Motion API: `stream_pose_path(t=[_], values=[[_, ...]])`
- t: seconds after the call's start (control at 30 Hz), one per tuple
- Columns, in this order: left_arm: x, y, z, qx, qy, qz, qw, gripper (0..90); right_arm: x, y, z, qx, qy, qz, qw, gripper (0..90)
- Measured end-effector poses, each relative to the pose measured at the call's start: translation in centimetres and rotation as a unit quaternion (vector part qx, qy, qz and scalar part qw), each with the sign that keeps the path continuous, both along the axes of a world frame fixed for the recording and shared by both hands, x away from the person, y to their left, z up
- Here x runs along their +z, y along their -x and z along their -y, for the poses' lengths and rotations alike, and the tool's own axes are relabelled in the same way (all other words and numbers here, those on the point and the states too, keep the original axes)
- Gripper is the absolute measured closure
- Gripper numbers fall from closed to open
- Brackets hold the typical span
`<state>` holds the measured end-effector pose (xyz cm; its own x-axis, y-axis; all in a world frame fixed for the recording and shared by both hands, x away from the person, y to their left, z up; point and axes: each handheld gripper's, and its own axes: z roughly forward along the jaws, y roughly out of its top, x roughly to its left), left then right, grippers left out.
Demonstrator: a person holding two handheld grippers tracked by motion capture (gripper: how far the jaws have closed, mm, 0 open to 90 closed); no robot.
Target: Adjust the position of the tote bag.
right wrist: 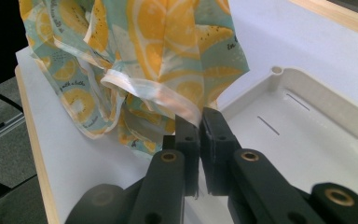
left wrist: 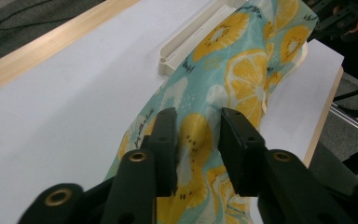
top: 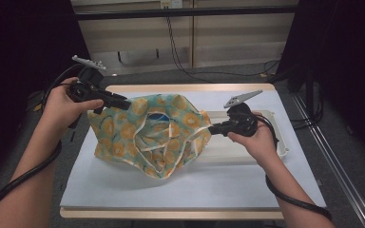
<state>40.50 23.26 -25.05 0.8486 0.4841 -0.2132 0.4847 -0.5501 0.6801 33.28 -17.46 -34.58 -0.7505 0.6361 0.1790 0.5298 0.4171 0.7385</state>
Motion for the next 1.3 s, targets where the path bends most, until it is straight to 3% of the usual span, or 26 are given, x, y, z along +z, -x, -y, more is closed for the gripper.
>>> stream_pose_path(t=[0.1,0.37,0.4,0.43,0.6,0.8,1.0,1.3], values=[[-0.1,0.0,-0.1,0.001,0.003,-0.001,1.0000,76.9,0.1,0.1,-0.1,0.001,0.001,-0.001,1.0000,82.7],[-0.2,0.0,-0.2,0.002,0.008,-0.018,0.9998,84.0,0.0,0.4,-0.5,0.005,0.006,0.001,1.0000,68.2],[-0.1,0.0,-0.2,-0.001,0.006,-0.017,0.9998,84.0,0.0,0.4,-0.5,0.005,0.006,0.001,1.0000,68.2],[-0.1,0.0,-0.2,0.000,0.007,-0.019,0.9998,84.5,0.2,0.5,-0.7,0.009,0.011,0.006,0.9999,61.4],[0.1,-0.1,-0.1,0.000,0.001,-0.022,0.9998,85.9,0.8,0.8,-1.1,0.008,0.013,0.008,0.9999,46.0],[0.6,-0.1,-0.1,0.000,0.003,-0.019,0.9998,87.5,1.5,0.9,-1.2,0.005,0.012,0.011,0.9999,38.9],[0.7,-0.3,0.0,0.002,0.009,-0.021,0.9997,88.4,1.6,0.9,-2.3,0.017,0.015,-0.006,0.9997,26.4],[0.7,-0.4,0.0,0.005,0.015,-0.024,0.9996,88.5,1.7,1.3,-2.9,0.018,0.018,-0.003,0.9997,17.7]])
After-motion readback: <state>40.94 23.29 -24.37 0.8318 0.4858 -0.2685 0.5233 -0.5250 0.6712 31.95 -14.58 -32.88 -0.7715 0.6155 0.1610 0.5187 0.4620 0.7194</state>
